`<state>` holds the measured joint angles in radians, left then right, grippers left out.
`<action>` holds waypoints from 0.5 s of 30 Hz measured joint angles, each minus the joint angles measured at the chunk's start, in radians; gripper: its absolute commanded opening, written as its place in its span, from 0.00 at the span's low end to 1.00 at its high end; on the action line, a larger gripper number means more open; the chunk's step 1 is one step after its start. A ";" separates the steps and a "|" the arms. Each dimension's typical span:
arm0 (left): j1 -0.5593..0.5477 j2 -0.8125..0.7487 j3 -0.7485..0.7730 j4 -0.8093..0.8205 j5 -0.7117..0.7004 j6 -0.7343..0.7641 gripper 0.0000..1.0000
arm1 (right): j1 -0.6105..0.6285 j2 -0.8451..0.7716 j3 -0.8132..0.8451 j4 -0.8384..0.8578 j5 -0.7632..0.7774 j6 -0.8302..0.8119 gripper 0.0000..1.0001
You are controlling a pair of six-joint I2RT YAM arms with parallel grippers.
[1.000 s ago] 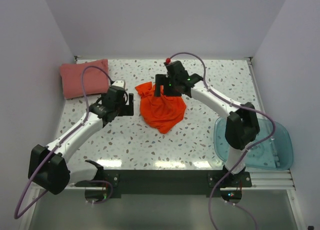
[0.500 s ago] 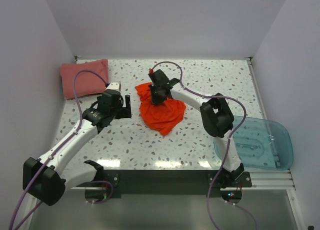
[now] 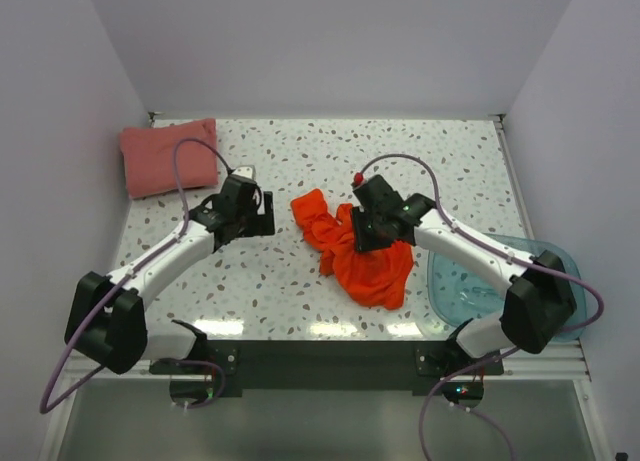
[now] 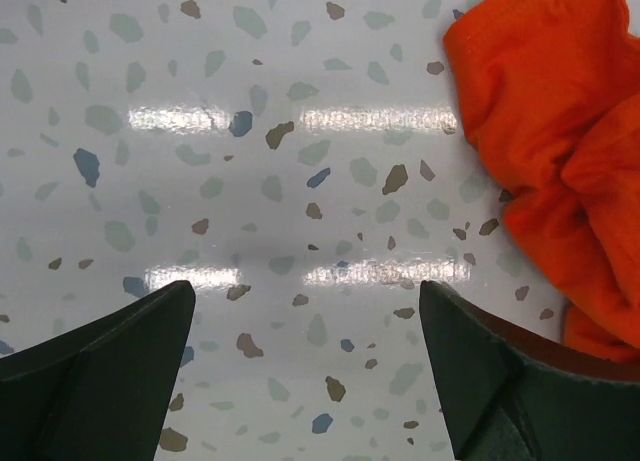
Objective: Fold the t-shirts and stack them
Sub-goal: Flatten the tshirt out
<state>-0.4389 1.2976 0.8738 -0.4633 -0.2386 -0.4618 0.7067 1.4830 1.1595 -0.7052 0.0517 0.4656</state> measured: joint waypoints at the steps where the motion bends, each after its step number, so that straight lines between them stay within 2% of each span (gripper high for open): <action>1: 0.000 0.020 0.001 0.016 0.014 -0.002 0.97 | 0.000 -0.027 -0.034 -0.019 0.009 0.013 0.59; 4: 0.000 0.087 0.016 0.054 0.061 -0.010 0.97 | 0.000 -0.051 -0.097 -0.084 0.033 0.039 0.67; 7: 0.000 0.154 0.047 0.089 0.098 -0.015 0.97 | 0.000 -0.055 -0.097 -0.119 0.046 0.058 0.69; 15: 0.000 0.311 0.206 0.145 0.140 -0.018 0.94 | 0.000 -0.039 0.109 -0.089 0.087 0.056 0.70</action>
<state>-0.4389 1.6089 1.0801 -0.3183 -0.0990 -0.4793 0.7067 1.4441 1.2686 -0.7937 0.1390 0.5220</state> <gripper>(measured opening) 0.950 0.700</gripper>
